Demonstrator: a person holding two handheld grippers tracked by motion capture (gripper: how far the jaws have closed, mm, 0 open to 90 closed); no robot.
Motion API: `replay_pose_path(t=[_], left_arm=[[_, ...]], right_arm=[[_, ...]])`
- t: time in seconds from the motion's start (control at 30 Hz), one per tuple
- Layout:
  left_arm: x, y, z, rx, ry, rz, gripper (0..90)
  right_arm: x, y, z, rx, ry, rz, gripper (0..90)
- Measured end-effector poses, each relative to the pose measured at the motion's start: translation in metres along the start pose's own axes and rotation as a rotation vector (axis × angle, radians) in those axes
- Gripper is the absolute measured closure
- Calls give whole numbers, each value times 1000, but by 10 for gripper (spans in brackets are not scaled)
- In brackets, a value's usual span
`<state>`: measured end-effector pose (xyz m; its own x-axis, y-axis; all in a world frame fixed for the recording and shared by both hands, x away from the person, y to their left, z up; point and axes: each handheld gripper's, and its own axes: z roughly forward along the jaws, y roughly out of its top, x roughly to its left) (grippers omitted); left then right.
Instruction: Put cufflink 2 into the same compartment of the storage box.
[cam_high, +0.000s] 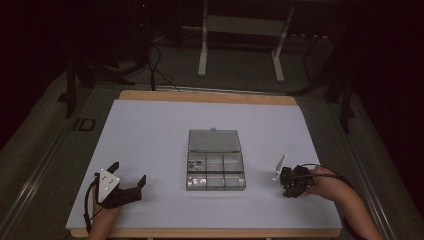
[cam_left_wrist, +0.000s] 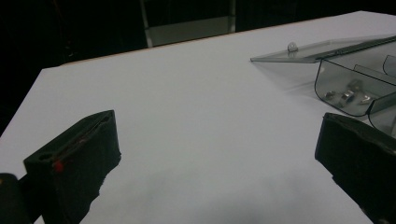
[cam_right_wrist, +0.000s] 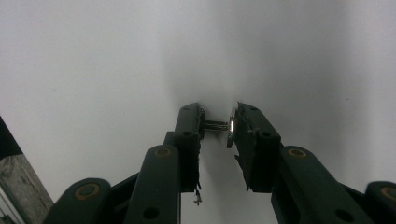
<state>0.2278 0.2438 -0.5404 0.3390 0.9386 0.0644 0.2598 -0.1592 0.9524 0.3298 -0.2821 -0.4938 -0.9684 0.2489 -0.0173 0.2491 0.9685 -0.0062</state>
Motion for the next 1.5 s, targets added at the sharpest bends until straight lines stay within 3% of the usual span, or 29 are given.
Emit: replay_pose_path(t=[0.4,0.73,0.97,1.1,1.5], left_arm=[[0,0,0,1,0,-1,9],[0,0,0,2,-1,-1,10],[0,0,0,1,-1,0,9],[0,0,0,1,-2,0,9],[0,0,0,0,-3,0,9]], right_arm=[[-2,10,-19,-42,1,-14,720],[4,28,-44,-83,-1,-31,719],[10,46,-58,-112,-12,-77,719],[16,67,-68,-128,-20,-125,719],[30,109,-82,-167,-26,-204,719]])
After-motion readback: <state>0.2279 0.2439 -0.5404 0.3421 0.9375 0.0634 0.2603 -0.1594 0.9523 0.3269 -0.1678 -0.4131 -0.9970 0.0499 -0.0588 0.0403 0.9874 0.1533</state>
